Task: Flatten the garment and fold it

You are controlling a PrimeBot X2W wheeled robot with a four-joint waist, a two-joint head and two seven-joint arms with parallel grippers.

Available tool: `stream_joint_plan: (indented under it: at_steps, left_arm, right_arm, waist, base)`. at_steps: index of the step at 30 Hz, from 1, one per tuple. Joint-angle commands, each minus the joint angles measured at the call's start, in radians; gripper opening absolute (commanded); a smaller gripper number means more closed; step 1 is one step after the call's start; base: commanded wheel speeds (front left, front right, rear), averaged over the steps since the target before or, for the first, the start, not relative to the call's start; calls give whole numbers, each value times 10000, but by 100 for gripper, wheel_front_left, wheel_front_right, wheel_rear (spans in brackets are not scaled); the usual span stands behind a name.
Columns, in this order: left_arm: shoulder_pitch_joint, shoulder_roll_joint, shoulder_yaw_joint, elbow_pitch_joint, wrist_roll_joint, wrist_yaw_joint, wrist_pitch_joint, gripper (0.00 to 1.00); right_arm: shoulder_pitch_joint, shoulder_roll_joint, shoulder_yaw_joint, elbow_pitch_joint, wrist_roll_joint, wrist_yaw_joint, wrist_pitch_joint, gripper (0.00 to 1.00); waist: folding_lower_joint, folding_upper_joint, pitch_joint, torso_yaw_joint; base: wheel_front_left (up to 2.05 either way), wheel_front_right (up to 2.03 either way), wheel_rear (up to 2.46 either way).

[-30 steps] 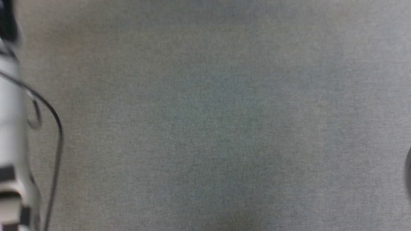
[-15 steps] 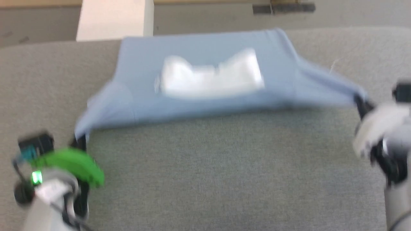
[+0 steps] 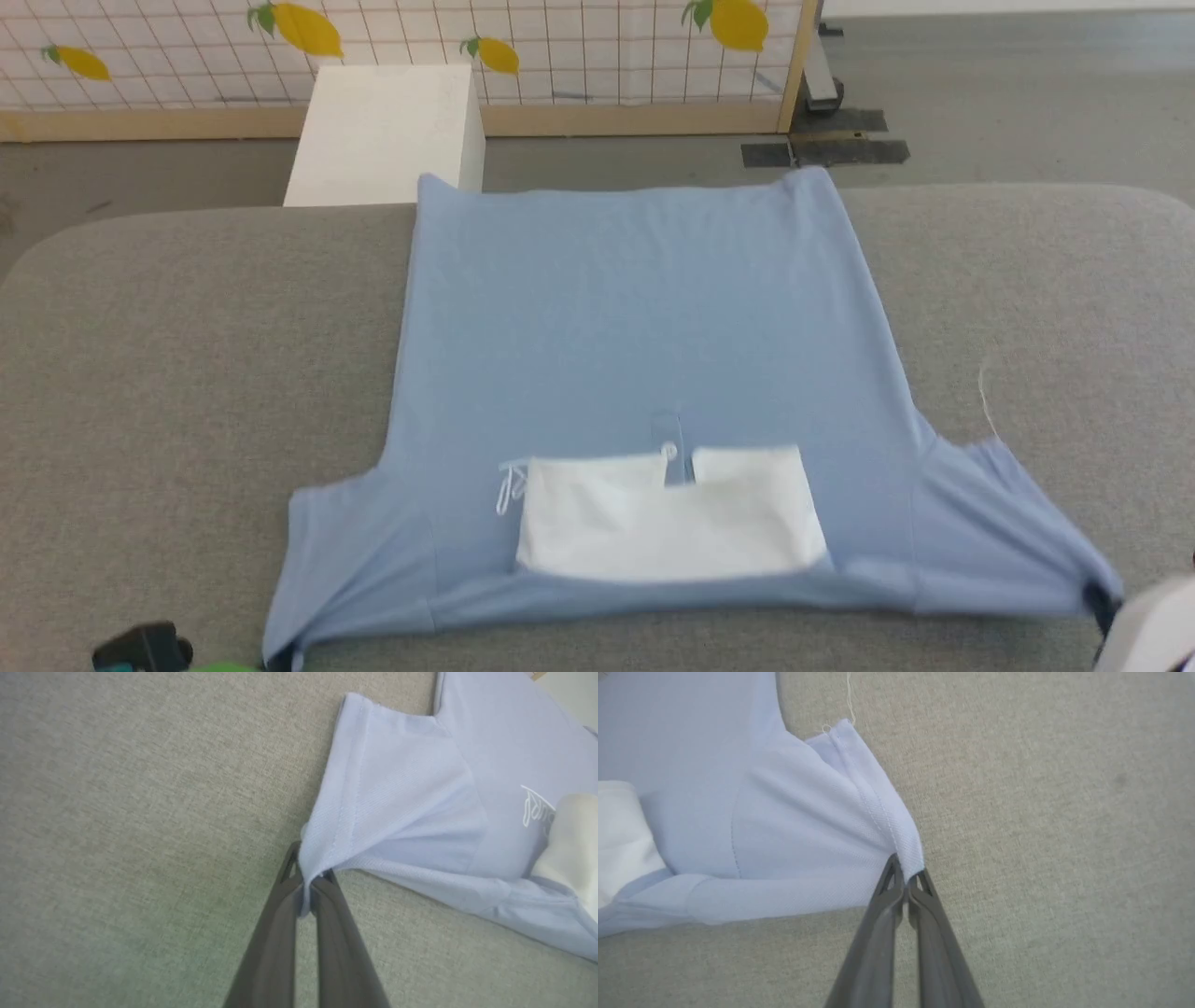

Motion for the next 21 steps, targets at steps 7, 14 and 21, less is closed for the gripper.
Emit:
stream_joint_plan:
  at_steps: [7,14,21]
  left_arm:
    - [1241,154,74,-206,-285,305,716,0]
    - [1118,13,-106,-208,-386,174,690,0]
    - [833,17,-287,-258,-304,18,551,0]
  right_arm:
    - [1237,-25,-484,1287,767,-19,328,0]
    - [1063,-23,-351,2918,1080,-19,-716,12]
    - [488,-23,162,2558,953,-19,-2110,100]
  waist:
    - [1,0,-253,244]
    - [1,0,-279,370]
    - [1,0,-255,479]
  base:
    - [0,0,0]
    - [0,0,0]
    - [0,0,0]
